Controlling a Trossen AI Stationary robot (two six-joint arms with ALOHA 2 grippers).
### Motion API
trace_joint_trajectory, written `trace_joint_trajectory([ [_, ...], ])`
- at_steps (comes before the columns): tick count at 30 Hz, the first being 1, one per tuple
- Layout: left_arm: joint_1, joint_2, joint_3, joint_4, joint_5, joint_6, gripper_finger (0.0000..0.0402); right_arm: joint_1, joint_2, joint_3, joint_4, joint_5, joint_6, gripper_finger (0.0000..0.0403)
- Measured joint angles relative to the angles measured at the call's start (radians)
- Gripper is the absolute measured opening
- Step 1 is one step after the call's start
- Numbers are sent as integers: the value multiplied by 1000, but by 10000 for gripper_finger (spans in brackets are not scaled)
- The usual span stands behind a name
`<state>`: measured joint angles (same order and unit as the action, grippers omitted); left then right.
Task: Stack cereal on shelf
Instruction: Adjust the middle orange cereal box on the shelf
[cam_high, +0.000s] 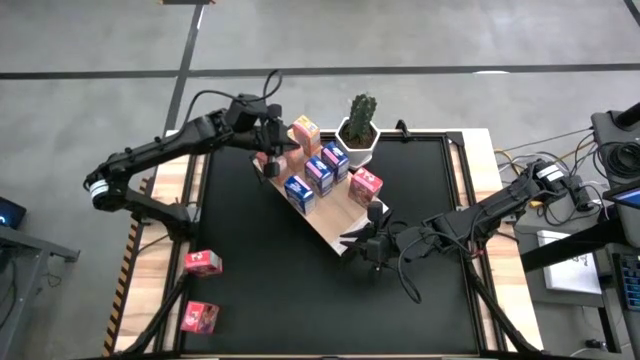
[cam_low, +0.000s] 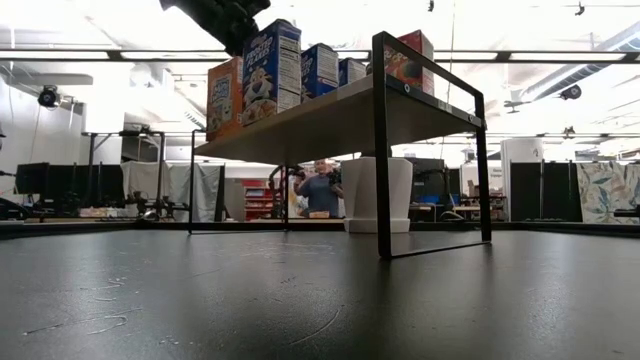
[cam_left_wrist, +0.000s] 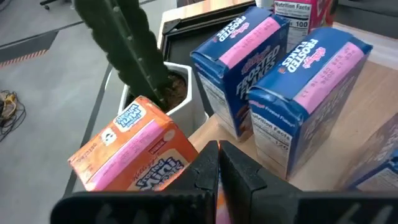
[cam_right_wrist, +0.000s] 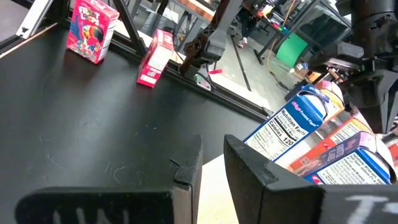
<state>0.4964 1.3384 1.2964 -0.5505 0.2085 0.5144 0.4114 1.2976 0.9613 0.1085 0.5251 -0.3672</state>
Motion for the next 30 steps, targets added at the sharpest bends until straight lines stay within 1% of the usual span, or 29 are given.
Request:
trace_joint_trajectory([
  [9, 1, -46, 26, -17, -1, -13, 0, 0, 0, 0, 0, 0, 0, 57],
  [11, 1, -54, 31, -29, -18, -16, 0, 0, 0, 0, 0, 0, 0, 57],
  [14, 1, -65, 33, -48, -94, -3, 0, 0, 0, 0, 0, 0, 8, 57],
  [18, 8, -63, 31, -67, -300, 40, 0, 0, 0, 0, 0, 0, 19, 57],
  [19, 12, -60, 31, -64, -342, 51, 0, 0, 0, 0, -1, 0, 22, 57],
  [20, 19, -56, 31, -61, -360, 58, 0, 0, 0, 0, -1, 0, 26, 57],
  [22, 38, -46, 31, -62, -352, 62, 0, 0, 0, 0, -2, 0, 26, 57],
  [26, 52, -30, 31, -62, -297, 62, 0, 0, 0, 0, -3, 0, 26, 57],
  [30, 53, -20, 31, -69, -296, 61, 0, 0, 0, 0, -4, 0, 26, 57],
])
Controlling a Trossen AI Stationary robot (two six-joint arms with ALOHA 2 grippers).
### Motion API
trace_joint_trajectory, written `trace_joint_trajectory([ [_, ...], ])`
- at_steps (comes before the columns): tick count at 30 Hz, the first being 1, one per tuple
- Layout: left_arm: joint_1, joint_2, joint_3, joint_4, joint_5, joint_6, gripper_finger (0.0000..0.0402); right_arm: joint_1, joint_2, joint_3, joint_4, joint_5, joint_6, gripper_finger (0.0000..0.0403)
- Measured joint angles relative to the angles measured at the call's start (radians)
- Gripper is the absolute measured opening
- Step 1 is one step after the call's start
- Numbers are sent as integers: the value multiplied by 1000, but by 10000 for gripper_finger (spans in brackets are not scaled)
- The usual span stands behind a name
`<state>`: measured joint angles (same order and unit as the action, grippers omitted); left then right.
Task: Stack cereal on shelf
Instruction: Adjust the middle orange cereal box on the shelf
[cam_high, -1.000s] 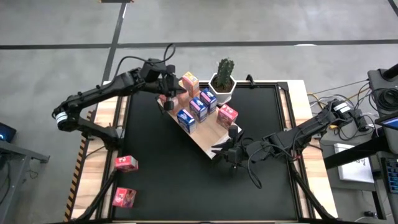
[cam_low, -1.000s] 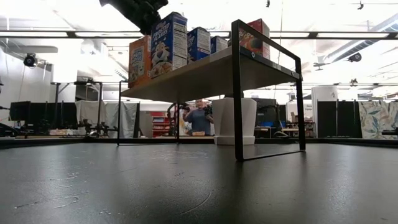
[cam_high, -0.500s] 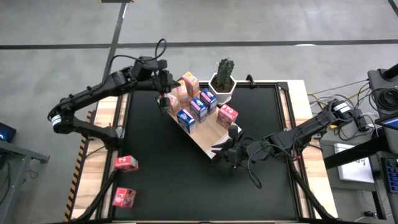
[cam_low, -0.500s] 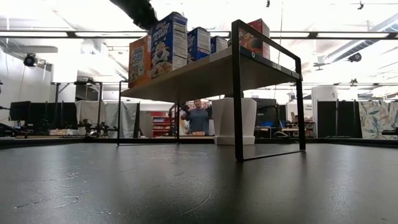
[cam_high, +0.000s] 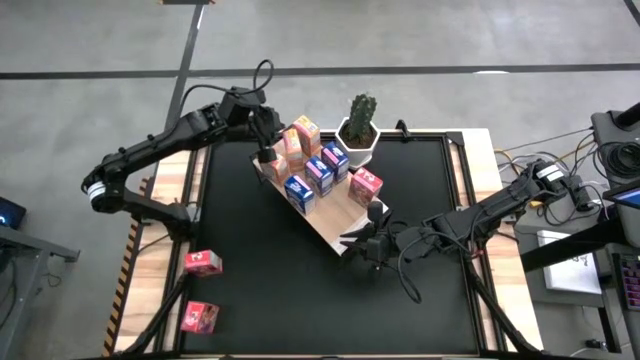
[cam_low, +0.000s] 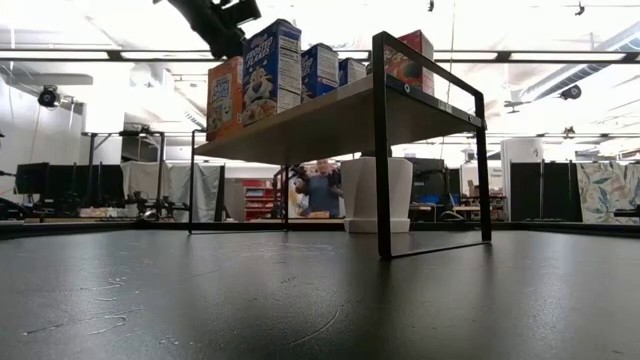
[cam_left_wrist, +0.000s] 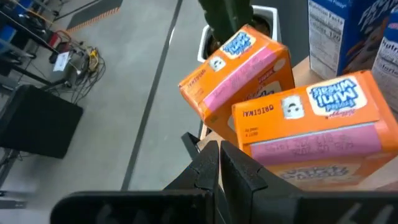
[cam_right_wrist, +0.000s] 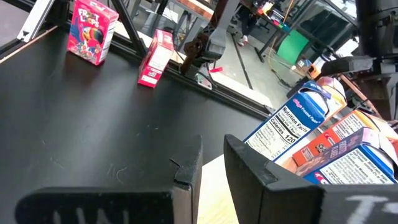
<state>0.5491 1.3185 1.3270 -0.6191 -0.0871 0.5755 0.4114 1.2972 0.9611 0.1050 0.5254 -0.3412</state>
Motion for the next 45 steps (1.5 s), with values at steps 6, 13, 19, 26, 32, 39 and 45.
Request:
trace_joint_trajectory([
  [6, 0, 0, -1, -41, 0, -10, 0, 0, 0, 0, -3, 0, 0, 57],
  [13, -2, 0, -1, -80, 1, -45, 0, 0, 0, 0, -4, 0, 0, 57],
  [19, -3, -21, 3, -97, 2, -83, 0, 0, 0, 0, -4, 0, 0, 57],
  [26, -9, -34, 21, -122, 2, -116, 0, 0, 0, 0, -4, 0, 0, 57],
  [32, -9, -19, 21, -58, 82, -112, 0, 0, 0, 0, -4, 0, 0, 57],
  [39, -8, 17, 21, -36, 80, -97, 0, 0, 0, 0, -10, 0, 8, 57],
  [45, -9, 18, 21, -58, 62, -118, 0, 0, 0, 0, -23, 0, 16, 57],
])
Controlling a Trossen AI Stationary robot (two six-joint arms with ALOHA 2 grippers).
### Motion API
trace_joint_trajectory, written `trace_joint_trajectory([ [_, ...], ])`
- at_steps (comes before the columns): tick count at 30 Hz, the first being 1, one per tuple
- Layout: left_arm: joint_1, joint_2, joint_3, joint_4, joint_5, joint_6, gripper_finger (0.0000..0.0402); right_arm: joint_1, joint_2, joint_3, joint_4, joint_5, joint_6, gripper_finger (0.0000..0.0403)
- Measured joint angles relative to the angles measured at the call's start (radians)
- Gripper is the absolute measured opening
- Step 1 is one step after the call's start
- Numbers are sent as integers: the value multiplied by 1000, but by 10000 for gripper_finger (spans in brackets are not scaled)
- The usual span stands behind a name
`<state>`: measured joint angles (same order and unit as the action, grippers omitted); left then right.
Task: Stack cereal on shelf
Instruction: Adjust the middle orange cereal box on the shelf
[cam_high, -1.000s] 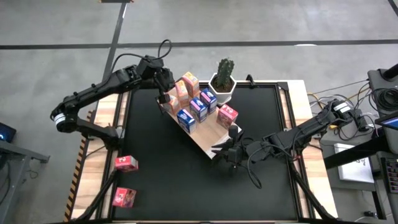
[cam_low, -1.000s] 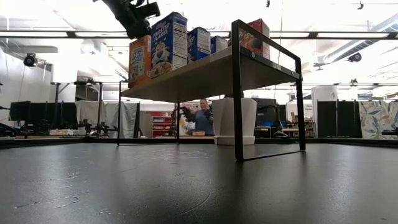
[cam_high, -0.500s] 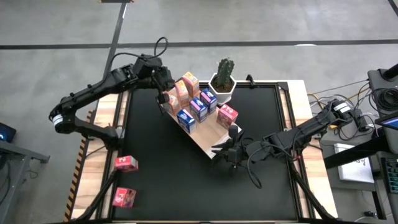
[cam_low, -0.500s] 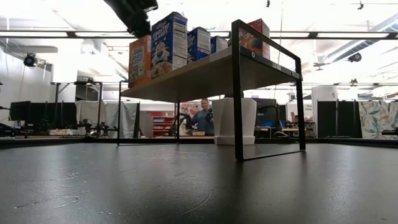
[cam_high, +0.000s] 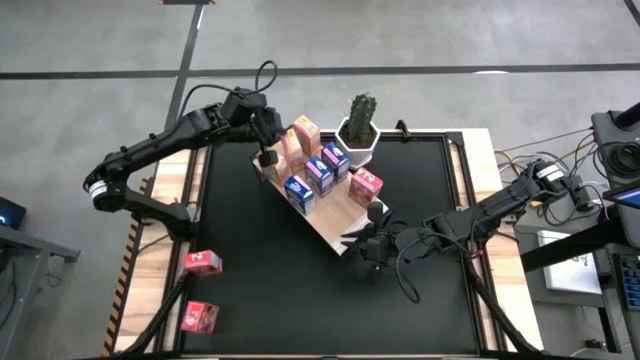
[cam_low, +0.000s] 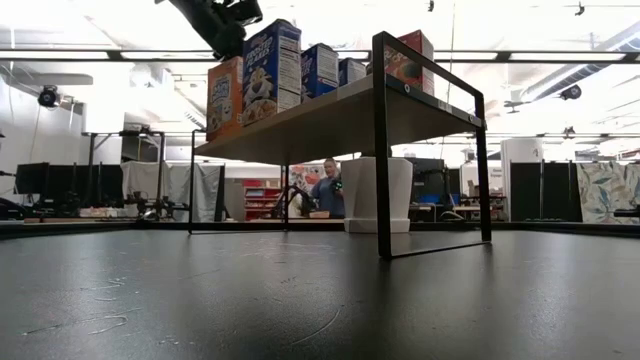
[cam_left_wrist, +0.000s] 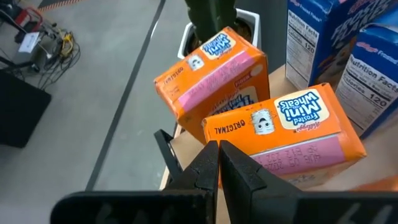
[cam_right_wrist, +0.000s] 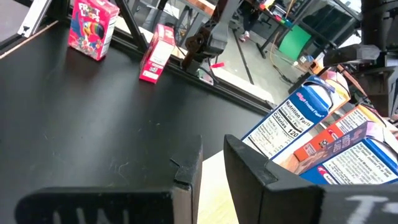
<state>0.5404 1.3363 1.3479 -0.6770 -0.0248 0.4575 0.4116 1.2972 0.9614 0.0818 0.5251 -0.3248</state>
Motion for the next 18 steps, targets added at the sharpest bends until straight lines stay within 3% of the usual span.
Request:
trace_joint_trajectory([
  [18, -18, -27, 0, -30, -2, -167, 0, 0, 0, 0, -1, 0, 0, 57],
])
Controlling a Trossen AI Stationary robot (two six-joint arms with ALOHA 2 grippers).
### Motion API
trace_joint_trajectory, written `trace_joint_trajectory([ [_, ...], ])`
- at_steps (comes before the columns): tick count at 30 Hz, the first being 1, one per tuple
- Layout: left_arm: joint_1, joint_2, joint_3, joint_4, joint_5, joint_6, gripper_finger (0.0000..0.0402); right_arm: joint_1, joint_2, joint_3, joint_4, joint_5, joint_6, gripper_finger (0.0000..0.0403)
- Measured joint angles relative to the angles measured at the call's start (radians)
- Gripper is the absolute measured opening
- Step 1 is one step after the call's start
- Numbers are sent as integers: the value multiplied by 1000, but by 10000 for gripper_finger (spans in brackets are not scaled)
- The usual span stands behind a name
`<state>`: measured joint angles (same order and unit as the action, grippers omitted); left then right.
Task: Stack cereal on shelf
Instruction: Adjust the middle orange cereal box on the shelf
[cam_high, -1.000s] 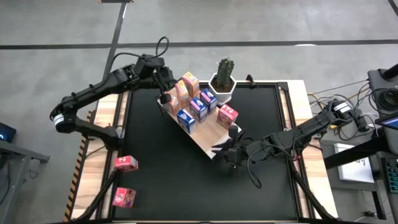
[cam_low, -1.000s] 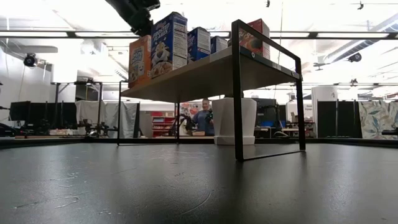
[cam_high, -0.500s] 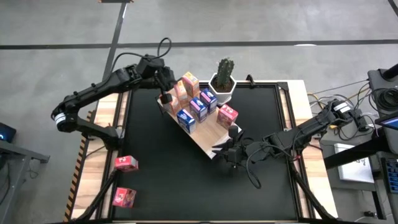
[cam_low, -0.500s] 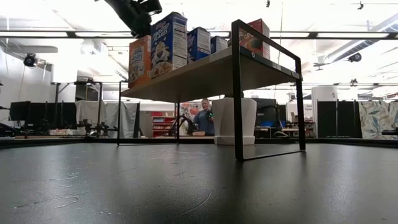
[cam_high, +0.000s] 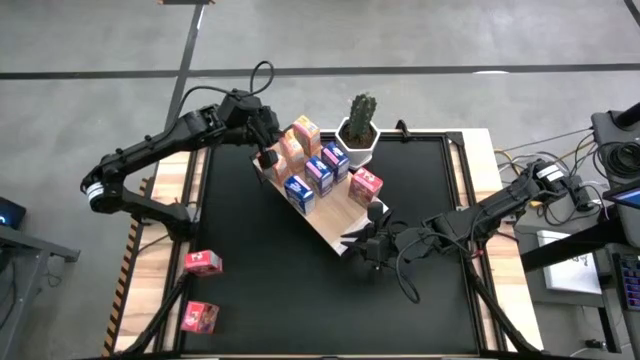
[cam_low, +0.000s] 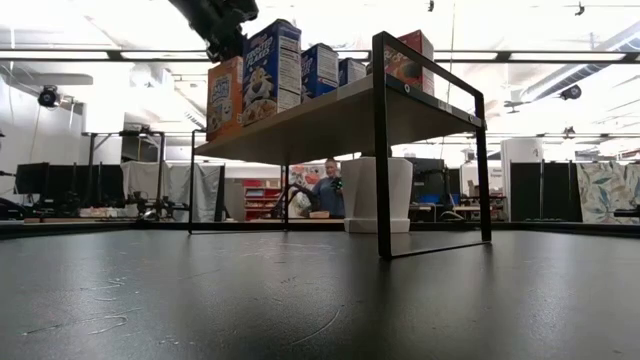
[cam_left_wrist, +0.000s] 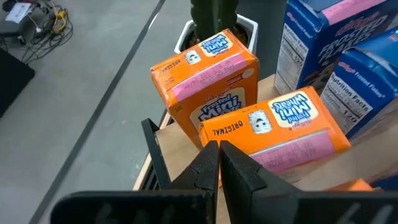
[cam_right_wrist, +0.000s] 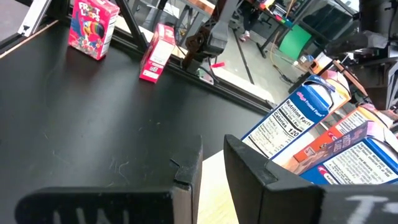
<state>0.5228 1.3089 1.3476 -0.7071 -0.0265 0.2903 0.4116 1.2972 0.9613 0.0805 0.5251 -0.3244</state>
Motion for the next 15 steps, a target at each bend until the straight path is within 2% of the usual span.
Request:
trace_joint_trajectory([
  [15, -25, -10, 38, -43, 17, -37, 0, 0, 0, 0, 2, 0, 3, 57],
])
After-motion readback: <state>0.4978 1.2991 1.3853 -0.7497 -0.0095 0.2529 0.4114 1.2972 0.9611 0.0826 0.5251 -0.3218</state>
